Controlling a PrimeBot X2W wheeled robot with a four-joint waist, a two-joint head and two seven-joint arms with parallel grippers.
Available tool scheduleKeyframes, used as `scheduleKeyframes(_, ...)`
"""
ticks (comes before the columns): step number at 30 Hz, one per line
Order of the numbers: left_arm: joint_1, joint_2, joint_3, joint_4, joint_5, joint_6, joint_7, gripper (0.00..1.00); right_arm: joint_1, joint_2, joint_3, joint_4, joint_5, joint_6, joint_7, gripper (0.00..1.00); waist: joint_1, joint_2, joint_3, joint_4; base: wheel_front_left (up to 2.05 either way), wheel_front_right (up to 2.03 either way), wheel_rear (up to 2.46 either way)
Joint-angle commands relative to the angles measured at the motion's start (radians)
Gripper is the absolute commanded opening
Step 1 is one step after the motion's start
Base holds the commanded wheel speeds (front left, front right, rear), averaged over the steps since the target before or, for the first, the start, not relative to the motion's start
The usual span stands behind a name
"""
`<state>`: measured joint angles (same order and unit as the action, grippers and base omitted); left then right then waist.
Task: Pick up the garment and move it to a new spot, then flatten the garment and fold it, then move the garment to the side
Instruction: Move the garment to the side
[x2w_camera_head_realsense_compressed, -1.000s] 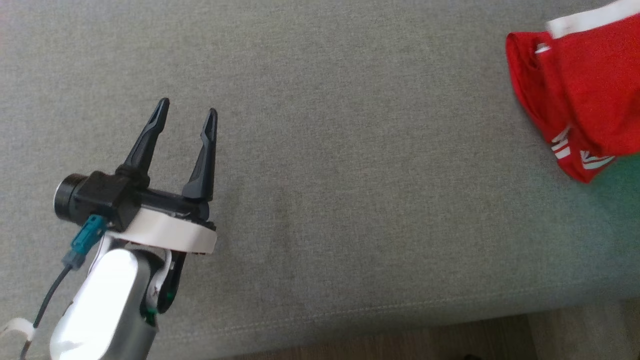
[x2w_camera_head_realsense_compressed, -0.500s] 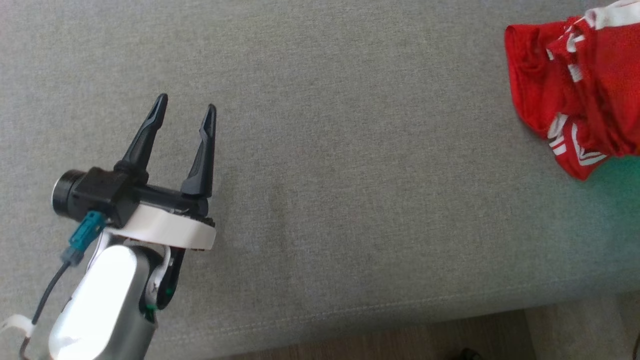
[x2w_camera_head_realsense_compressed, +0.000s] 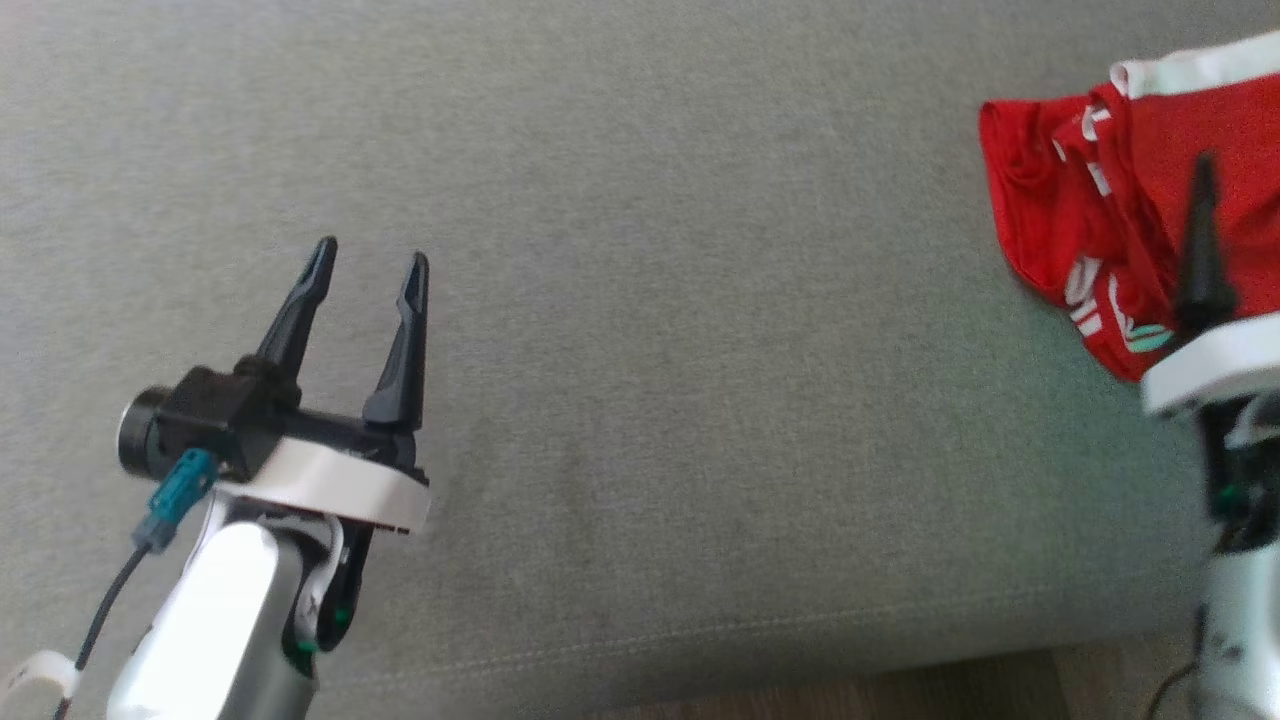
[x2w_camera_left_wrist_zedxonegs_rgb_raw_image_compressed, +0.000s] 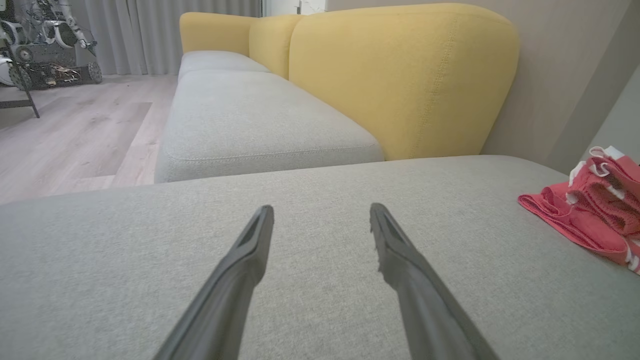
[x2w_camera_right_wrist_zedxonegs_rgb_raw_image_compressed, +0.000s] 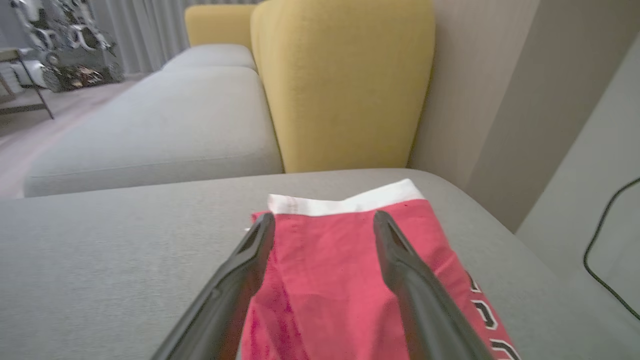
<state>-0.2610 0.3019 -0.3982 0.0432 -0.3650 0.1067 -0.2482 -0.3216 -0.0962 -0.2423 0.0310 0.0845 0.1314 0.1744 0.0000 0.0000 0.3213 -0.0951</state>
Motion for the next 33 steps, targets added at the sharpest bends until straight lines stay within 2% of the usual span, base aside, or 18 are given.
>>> scheduleKeyframes(1,-0.010,0.017,0.046,-0.025,-0.005,0.008,-0.009,1.00,0.002,0.003,0.035,-0.052,-0.002,-0.001,-0.022,1.00,0.0000,0.0000,-0.022,0.020,0.00,0.00,0.00)
scheduleKeyframes(5,0.014,0.012,0.054,-0.020,-0.015,0.016,-0.010,1.00,0.052,0.035,0.116,-0.085,0.007,-0.001,-0.078,1.00,0.0000,0.0000,-0.052,0.055,0.00,0.00,0.00)
scheduleKeyframes(12,0.057,0.016,0.079,-0.011,-0.031,0.021,-0.012,1.00,0.118,0.045,0.223,-0.090,0.038,-0.001,-0.143,1.00,0.0000,0.0000,-0.101,0.117,0.00,0.00,0.00)
scheduleKeyframes(18,0.114,0.028,0.088,-0.011,-0.036,0.019,-0.013,1.00,0.181,0.046,0.233,-0.071,0.053,-0.001,-0.155,1.00,0.0000,0.0000,-0.163,0.139,0.00,0.00,0.00)
scheduleKeyframes(33,0.216,0.047,0.070,-0.016,-0.034,0.030,-0.009,1.00,0.296,0.046,0.238,-0.064,0.048,-0.001,-0.127,1.00,0.0000,0.0000,-0.269,0.134,0.00,0.00,0.00)
